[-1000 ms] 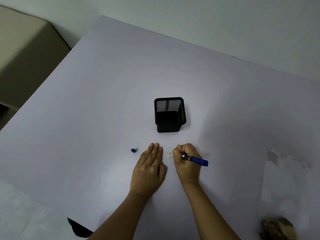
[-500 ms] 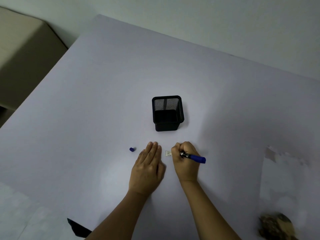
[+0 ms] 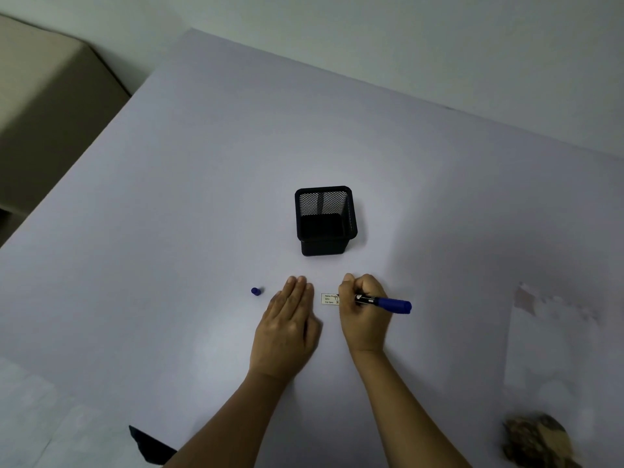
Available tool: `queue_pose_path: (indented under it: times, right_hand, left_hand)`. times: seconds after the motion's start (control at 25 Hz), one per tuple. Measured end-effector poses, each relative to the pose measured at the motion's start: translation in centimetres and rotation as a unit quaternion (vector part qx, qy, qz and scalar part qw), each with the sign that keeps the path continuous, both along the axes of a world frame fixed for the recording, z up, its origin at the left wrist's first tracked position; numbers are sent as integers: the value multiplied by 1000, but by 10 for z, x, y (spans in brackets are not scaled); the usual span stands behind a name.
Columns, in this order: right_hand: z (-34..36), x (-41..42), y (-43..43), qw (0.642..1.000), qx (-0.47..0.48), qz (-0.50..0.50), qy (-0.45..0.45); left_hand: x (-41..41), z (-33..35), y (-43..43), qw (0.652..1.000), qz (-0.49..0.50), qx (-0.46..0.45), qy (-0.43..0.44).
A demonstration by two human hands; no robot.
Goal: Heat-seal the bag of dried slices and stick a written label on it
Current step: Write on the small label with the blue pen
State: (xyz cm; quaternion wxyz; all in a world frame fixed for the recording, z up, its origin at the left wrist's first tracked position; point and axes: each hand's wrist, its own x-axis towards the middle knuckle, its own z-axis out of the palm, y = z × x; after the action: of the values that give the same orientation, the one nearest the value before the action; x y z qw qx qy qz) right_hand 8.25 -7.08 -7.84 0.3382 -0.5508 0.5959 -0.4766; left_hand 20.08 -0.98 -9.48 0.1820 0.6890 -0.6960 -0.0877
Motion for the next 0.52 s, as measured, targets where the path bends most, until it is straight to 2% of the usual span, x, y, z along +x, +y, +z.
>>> queue_pose_path:
  times: [0.12, 0.24, 0.32, 0.4, 0.44, 0.52]
  right_hand:
    - [20, -6, 0, 992, 70, -80, -63]
    - [44, -23, 1, 954, 164, -159, -195]
    - [55, -39, 2, 929, 226, -149, -252]
    - [61, -50, 0, 915, 274, -125, -268]
    - [64, -53, -1, 911, 288, -119, -270]
    - [66, -55, -5, 896, 296, -130, -305]
  left_hand:
    - [0, 6, 0, 1000, 0, 4, 20]
    - [0, 12, 0, 998, 12, 21, 63]
    - [-1, 22, 0, 996, -7, -6, 91]
    - [2, 35, 4, 995, -12, -51, 80]
    - [6, 44, 5, 995, 21, -59, 72]
    - [16, 60, 5, 980, 174, -23, 92]
